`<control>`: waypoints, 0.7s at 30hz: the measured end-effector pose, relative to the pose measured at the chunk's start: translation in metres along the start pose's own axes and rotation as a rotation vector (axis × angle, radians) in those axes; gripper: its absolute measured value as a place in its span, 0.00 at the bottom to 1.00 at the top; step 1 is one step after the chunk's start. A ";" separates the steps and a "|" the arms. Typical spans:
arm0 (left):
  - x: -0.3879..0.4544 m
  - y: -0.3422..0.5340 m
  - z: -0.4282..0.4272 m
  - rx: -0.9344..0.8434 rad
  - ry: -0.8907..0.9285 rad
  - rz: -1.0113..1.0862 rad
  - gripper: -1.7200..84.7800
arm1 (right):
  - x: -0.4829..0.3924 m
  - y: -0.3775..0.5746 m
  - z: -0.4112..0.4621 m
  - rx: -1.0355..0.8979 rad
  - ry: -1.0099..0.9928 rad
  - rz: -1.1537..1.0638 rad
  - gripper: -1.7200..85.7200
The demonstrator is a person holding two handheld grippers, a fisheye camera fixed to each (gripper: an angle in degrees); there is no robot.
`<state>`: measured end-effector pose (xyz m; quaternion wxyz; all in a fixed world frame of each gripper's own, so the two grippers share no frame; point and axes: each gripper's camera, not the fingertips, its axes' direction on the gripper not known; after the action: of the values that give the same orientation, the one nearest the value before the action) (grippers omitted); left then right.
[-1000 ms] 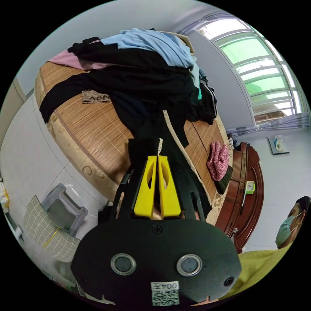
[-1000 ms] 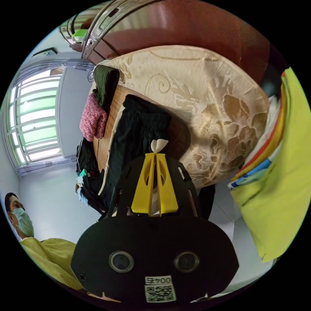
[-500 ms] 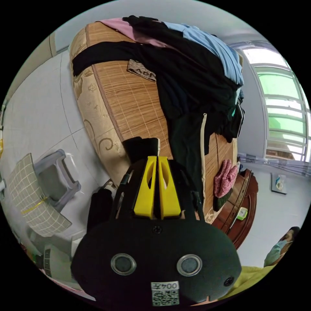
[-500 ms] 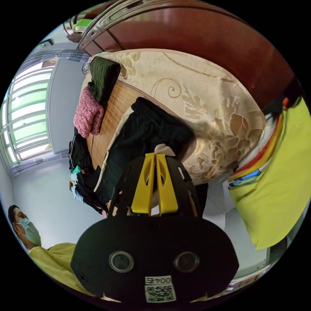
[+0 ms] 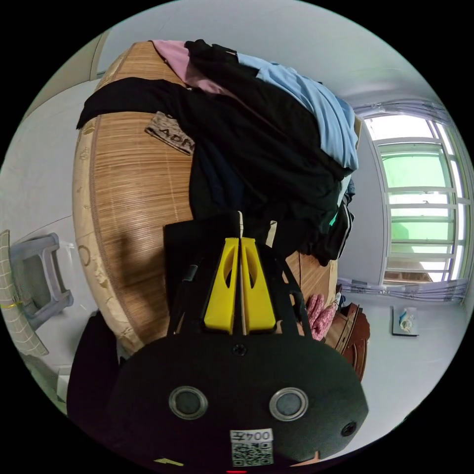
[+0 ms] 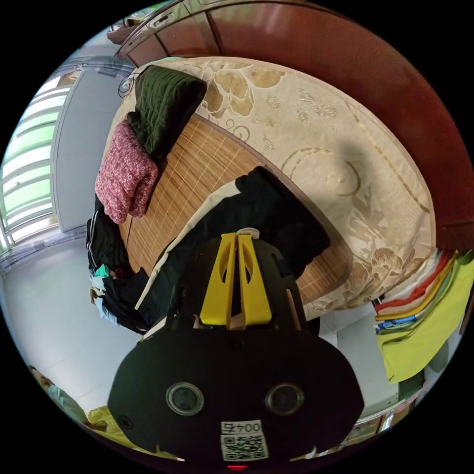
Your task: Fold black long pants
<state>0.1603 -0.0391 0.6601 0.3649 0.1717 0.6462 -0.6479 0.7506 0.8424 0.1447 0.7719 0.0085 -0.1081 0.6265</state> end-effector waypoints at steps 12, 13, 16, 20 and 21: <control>0.075 0.003 0.067 0.066 0.003 0.027 0.03 | -0.045 -0.096 0.051 -0.010 -0.006 0.043 0.01; 0.085 0.003 0.068 0.064 0.011 0.049 0.03 | -0.049 -0.103 0.054 -0.008 -0.005 0.051 0.01; 0.102 0.003 0.072 0.073 0.035 0.055 0.03 | -0.057 -0.121 0.063 -0.010 -0.014 0.065 0.01; 0.118 -0.002 0.089 0.088 0.058 0.050 0.03 | -0.073 -0.147 0.080 -0.008 -0.018 0.058 0.01; 0.123 -0.004 0.099 0.090 0.065 0.043 0.03 | -0.075 -0.151 0.083 -0.007 -0.018 0.055 0.01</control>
<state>0.0993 -0.1660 0.5876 0.3495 0.2228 0.6240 -0.6624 0.8698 0.7252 0.2308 0.7532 0.0083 -0.1174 0.6471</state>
